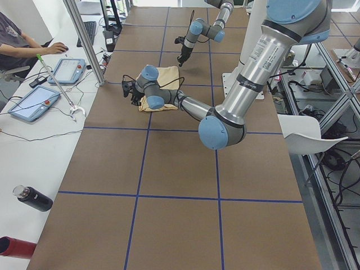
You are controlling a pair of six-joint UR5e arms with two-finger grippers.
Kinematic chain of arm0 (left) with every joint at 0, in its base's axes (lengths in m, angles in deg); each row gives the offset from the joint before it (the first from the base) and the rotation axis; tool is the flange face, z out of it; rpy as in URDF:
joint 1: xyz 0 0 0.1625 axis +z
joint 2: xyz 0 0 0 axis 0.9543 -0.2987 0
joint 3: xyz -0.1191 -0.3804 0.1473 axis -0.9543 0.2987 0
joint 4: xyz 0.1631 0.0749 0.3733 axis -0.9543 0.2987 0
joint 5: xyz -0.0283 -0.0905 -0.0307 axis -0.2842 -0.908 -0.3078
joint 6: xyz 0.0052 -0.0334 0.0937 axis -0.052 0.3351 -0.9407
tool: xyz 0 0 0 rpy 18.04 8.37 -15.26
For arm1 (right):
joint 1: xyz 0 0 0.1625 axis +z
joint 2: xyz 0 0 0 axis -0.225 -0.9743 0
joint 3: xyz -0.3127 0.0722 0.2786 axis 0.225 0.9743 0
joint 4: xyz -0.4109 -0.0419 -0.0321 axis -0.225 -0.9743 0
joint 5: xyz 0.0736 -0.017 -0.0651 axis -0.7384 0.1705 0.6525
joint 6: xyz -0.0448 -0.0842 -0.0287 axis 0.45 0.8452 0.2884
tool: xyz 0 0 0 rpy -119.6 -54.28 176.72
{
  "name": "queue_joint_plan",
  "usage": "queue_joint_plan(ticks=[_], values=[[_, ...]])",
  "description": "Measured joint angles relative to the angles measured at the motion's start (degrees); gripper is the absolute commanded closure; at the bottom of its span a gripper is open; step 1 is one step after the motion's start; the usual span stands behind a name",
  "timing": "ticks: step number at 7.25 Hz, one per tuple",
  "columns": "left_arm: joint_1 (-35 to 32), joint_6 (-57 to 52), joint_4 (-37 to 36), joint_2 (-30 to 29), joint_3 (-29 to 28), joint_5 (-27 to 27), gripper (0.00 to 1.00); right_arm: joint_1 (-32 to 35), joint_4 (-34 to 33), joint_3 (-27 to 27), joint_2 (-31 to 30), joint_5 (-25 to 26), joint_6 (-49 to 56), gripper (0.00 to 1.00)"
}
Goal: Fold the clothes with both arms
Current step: 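Grasp the shirt corner nearest the robot with the right gripper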
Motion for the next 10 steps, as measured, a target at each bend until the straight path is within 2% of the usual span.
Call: queue_joint_plan(ticks=[1, 3, 7, 10], values=[[-0.03, 0.0, 0.0, -0.02, 0.0, 0.0, 0.7, -0.04, -1.15, -0.87, -0.12, 0.01, 0.06, 0.44], [-0.01, 0.0, 0.0, -0.03, 0.0, 0.0, 0.7, -0.09, -1.4, -0.73, 0.09, 0.53, 0.0, 0.12], [0.01, 0.0, 0.0, 0.01, 0.0, 0.0, 0.7, -0.19, -1.07, 3.13, 1.88, 2.1, -0.4, 0.15], [0.04, -0.02, 0.0, 0.05, -0.07, 0.02, 0.7, -0.26, -1.06, 4.04, 2.47, 2.19, -0.44, 0.19]])
